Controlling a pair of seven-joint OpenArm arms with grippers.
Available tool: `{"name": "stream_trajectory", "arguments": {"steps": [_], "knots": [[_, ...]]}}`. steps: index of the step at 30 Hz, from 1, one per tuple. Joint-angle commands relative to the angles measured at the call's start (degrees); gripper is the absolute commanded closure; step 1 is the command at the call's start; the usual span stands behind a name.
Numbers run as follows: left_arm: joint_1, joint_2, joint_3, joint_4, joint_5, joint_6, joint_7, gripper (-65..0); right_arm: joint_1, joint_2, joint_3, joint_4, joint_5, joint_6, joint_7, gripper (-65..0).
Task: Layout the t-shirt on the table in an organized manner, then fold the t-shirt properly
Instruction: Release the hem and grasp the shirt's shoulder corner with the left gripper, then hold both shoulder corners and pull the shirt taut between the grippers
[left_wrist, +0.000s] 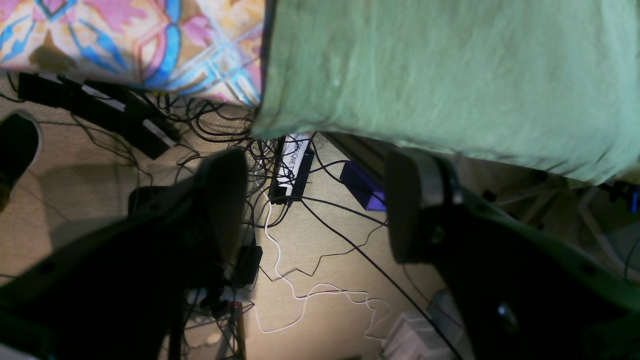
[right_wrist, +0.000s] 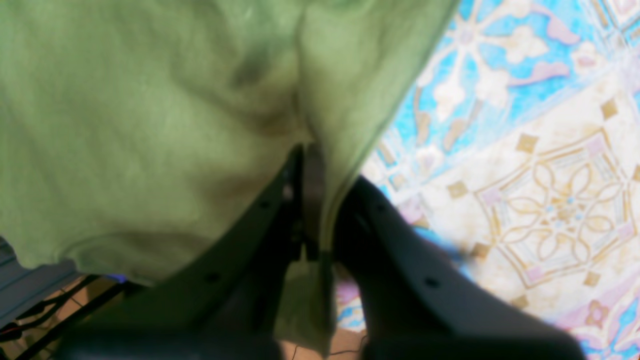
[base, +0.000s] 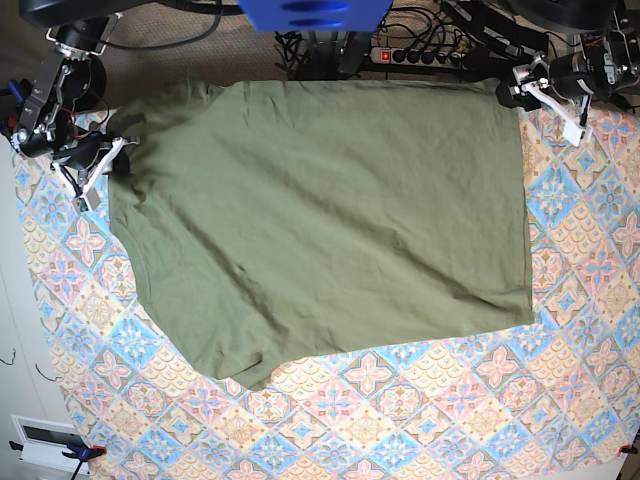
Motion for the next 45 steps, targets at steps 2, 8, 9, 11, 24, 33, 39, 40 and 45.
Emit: {"name": "stream_trajectory", "arguments": {"steps": [2, 8, 9, 11, 24, 33, 39, 40, 45], "knots": [[-0.98, -0.93, -0.54, 0.82, 1.11, -0.01, -0.41, -42.4, 0.47, 1.20, 0.48, 0.77, 0.69, 0.17, 0.81, -0.7], [-6.08, 1.71, -0.10, 0.73, 5.77, -0.01, 0.03, -42.4, 0.47, 1.20, 0.48, 0.77, 0.69, 0.17, 0.81, -0.7], [-6.34, 2.32, -0.10, 0.73, 6.92, -0.01, 0.03, -42.4, 0.47, 1.20, 0.48, 0.77, 0.69, 0.17, 0.81, -0.7], [-7.04, 3.20, -0.10, 0.73, 9.20, -0.01, -0.06, -42.5, 0.47, 1.20, 0.48, 0.77, 0.69, 0.17, 0.81, -0.7], [-9.59, 3.46, 4.91, -7.18, 15.27, -0.01, -0.41, -42.7, 0.47, 1.20, 0.48, 0.77, 0.69, 0.17, 0.81, -0.7], [-10.74, 3.64, 11.33, -7.79, 15.18, -0.62, -0.50, -35.4, 0.47, 1.20, 0.48, 0.77, 0.69, 0.17, 0.81, -0.7], [-10.47, 3.29, 12.47, -7.88, 15.27, -11.61, -0.32, -19.0, 0.47, 1.20, 0.48, 0.77, 0.69, 0.17, 0.81, -0.7], [-10.38, 3.29, 12.29, -7.79, 15.27, -13.28, -0.14, -17.8, 0.47, 1.20, 0.48, 0.77, 0.69, 0.17, 0.81, -0.7], [-9.68, 1.62, 11.77, -7.79, 15.27, -14.87, -0.32, 0.0, 0.47, 1.20, 0.48, 0.77, 0.69, 0.17, 0.81, -0.7]]}}
